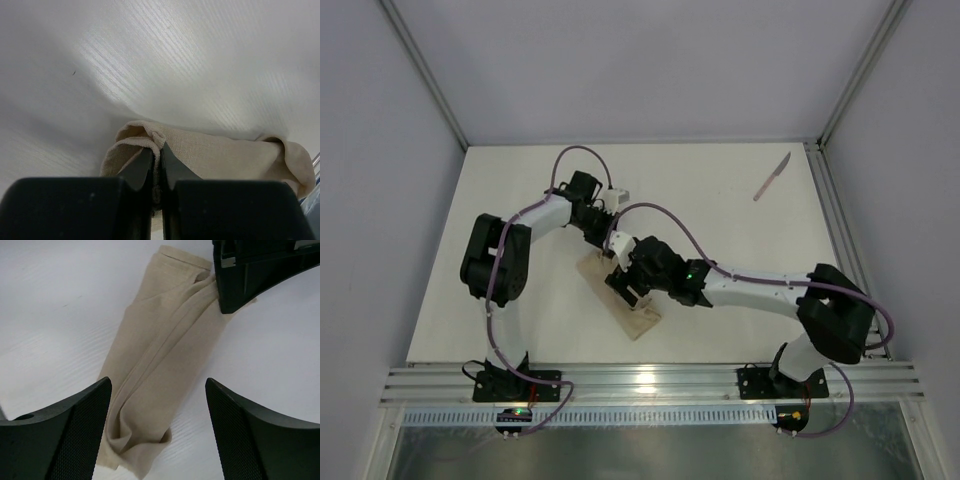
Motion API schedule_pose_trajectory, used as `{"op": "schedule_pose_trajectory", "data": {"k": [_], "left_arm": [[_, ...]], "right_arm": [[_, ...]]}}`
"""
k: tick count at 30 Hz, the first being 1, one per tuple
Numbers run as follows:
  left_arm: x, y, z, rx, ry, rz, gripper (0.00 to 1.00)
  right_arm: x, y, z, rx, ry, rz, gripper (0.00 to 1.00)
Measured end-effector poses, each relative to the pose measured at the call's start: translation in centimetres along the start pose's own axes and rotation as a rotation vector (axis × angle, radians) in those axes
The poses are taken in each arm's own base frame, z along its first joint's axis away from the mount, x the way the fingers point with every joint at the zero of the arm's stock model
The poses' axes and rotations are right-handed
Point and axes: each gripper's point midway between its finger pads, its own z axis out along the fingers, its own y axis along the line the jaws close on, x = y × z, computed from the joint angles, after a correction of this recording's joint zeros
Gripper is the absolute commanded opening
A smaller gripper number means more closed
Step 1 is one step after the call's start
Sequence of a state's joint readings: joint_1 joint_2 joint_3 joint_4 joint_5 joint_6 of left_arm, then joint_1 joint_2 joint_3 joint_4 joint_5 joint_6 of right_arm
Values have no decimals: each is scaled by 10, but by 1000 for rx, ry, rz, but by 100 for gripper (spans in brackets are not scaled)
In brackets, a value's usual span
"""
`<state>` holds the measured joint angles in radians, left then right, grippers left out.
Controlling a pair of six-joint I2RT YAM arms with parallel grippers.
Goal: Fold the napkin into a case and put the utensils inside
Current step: Fold the 2/3-rectangle-folded napkin at the center of the board.
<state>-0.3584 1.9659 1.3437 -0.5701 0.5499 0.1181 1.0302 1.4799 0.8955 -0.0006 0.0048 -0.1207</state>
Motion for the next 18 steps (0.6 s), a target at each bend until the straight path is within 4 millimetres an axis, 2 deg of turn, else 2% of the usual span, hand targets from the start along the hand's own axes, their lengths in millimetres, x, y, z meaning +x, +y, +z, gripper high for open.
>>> {"op": "schedule_pose_trajectory", "data": {"k": [4, 7, 14, 18], "left_arm": [[0, -2, 0, 11, -3, -3, 7], [1, -4, -1, 19, -3, -5, 9], [1, -5, -3, 26, -7, -8, 9], [2, -5, -3, 28, -7, -11, 9]], "right_arm": [[21, -23, 41, 70, 89, 70, 80], [35, -31, 59, 103, 133, 102, 80], [30, -33, 77, 122, 107, 127, 79], [27, -35, 85, 130, 93, 130, 76]]}}
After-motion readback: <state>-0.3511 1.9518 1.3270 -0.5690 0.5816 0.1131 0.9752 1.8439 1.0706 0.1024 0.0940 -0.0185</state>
